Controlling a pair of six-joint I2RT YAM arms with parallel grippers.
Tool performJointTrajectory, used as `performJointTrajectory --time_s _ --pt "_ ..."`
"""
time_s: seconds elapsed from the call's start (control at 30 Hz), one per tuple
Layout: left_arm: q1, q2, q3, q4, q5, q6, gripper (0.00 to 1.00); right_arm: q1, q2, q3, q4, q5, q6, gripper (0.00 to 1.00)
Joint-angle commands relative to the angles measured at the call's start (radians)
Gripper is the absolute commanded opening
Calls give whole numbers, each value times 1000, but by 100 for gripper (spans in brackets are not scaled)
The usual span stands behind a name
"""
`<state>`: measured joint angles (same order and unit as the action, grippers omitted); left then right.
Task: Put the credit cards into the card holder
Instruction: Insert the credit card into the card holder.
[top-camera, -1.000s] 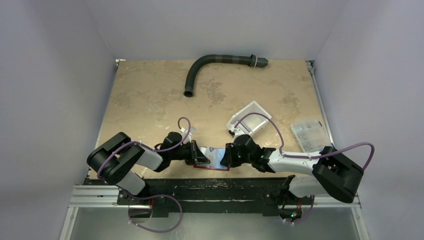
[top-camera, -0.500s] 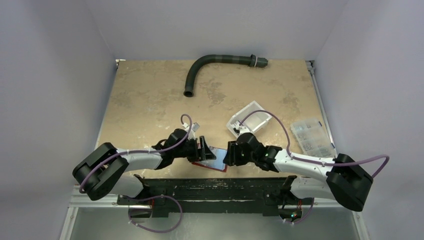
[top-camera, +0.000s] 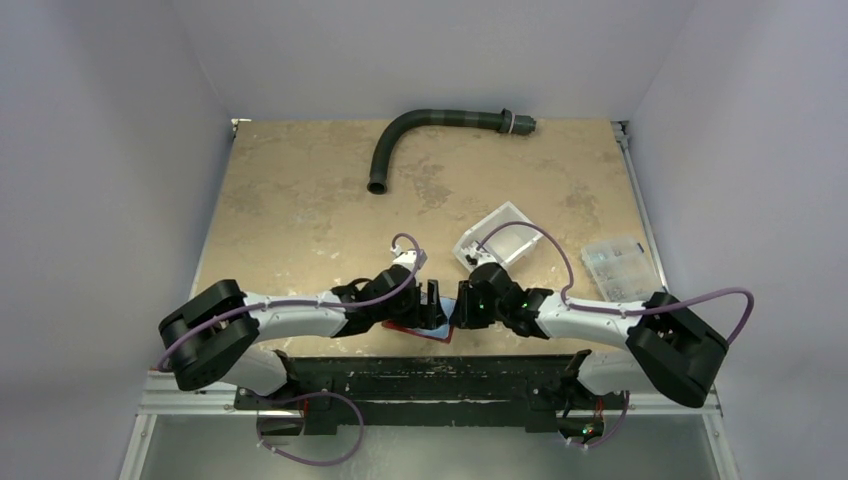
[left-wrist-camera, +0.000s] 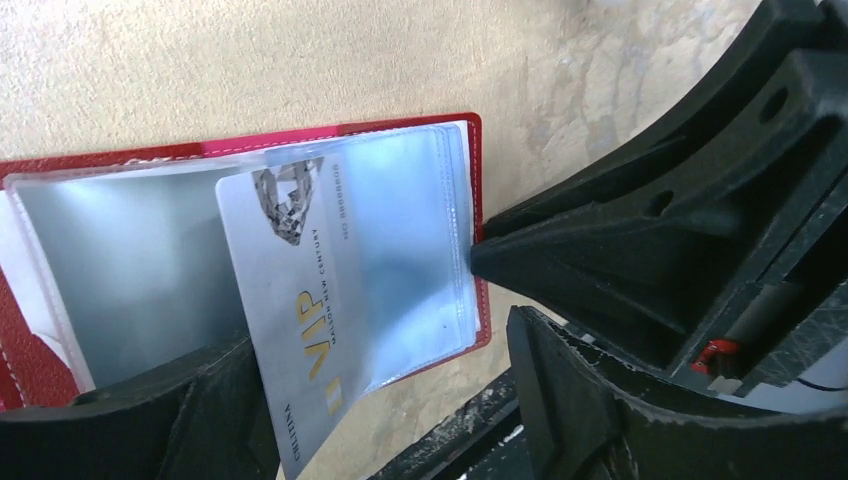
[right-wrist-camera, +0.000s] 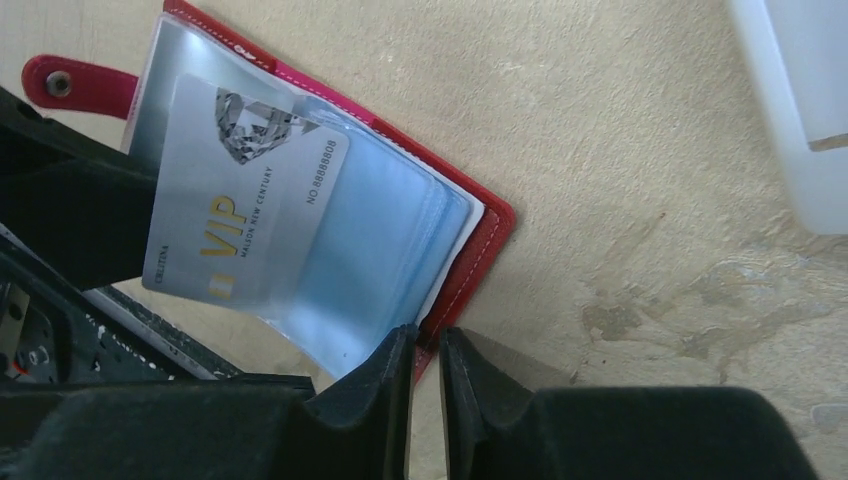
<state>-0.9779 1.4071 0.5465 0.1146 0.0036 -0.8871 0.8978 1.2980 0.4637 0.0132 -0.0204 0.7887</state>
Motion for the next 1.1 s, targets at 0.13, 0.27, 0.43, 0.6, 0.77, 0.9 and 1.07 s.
performJointTrajectory --time_s 0.13,0.27,0.43,0.6,0.77,0.9,1.07 --pt "-39 -50 14 -182 -144 79 86 -24 -31 -21 82 -23 22 20" --pt "-5 -92 15 -238 -130 109 89 -25 -54 -36 94 -43 3 20" --pt "-4 -86 28 -246 -126 109 89 -25 -24 -20 105 -68 -29 19" --pt "-7 -69 58 -275 -154 128 85 -25 22 0 135 -86 -35 18" --pt "-40 -10 77 -267 -149 138 83 -25 38 -2 166 -119 -11 18" --pt "-95 52 91 -209 -121 130 83 -25 38 9 169 -112 -8 18" --pt "-105 42 66 -151 -73 114 85 -50 24 -2 150 -104 -20 17"
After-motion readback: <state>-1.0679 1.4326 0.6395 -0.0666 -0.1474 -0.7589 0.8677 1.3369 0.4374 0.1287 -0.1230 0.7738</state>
